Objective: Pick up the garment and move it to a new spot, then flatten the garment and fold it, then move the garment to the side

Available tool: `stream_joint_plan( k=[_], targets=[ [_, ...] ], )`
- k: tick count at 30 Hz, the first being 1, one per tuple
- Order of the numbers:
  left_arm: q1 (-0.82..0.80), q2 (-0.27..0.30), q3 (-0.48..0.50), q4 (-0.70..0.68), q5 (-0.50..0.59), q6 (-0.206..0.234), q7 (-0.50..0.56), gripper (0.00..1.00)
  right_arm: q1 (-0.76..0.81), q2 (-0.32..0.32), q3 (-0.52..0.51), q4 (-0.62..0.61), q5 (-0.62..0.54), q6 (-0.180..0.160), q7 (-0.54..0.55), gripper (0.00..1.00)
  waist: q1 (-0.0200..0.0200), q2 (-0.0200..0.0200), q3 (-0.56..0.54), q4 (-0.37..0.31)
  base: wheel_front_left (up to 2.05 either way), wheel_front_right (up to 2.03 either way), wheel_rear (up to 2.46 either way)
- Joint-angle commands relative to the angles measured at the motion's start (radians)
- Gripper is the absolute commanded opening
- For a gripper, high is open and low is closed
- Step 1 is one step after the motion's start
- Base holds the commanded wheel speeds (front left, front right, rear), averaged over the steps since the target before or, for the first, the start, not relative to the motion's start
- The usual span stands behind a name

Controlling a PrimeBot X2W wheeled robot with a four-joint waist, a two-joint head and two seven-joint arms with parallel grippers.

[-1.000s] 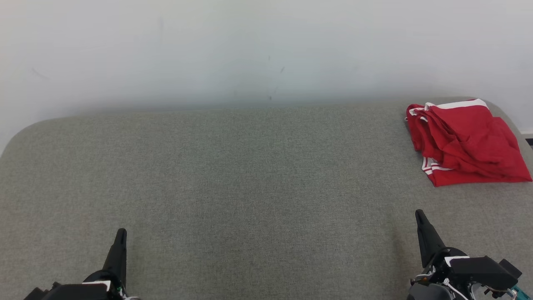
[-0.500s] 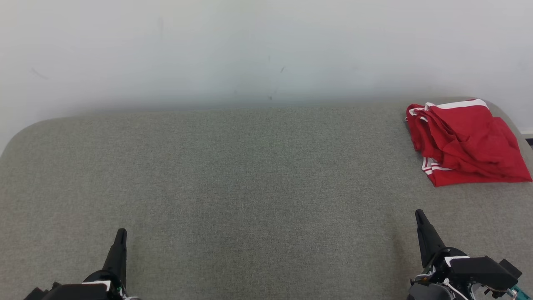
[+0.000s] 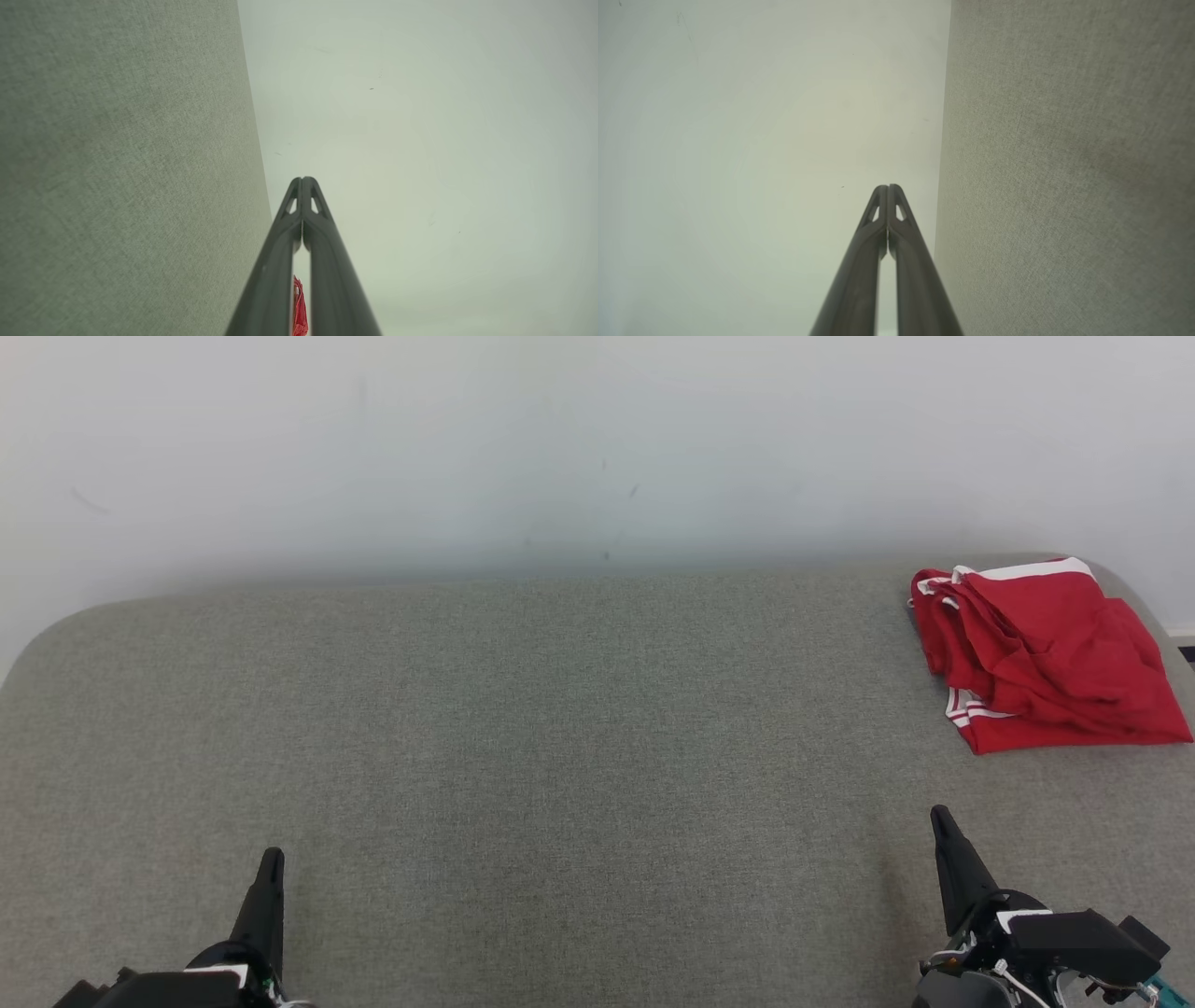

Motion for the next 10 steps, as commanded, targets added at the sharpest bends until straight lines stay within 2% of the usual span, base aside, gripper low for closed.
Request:
stream_joint_plan(
  k=[1, 10],
  targets=[
    [-0.009, 0.001, 0.003, 0.001, -0.005, -0.004, 0.000, 0.00, -0.008, 0.003, -0.001, 0.000, -0.005, -0.002, 0.001, 0.00, 0.0000, 0.0000, 0.000, 0.000, 0.00, 0.00, 0.00],
    [-0.009, 0.001, 0.003, 0.001, -0.005, -0.004, 0.000, 0.00, -0.008, 0.003, -0.002, 0.000, -0.006, -0.002, 0.001, 0.00, 0.0000, 0.0000, 0.000, 0.000, 0.00, 0.00, 0.00]
  ],
)
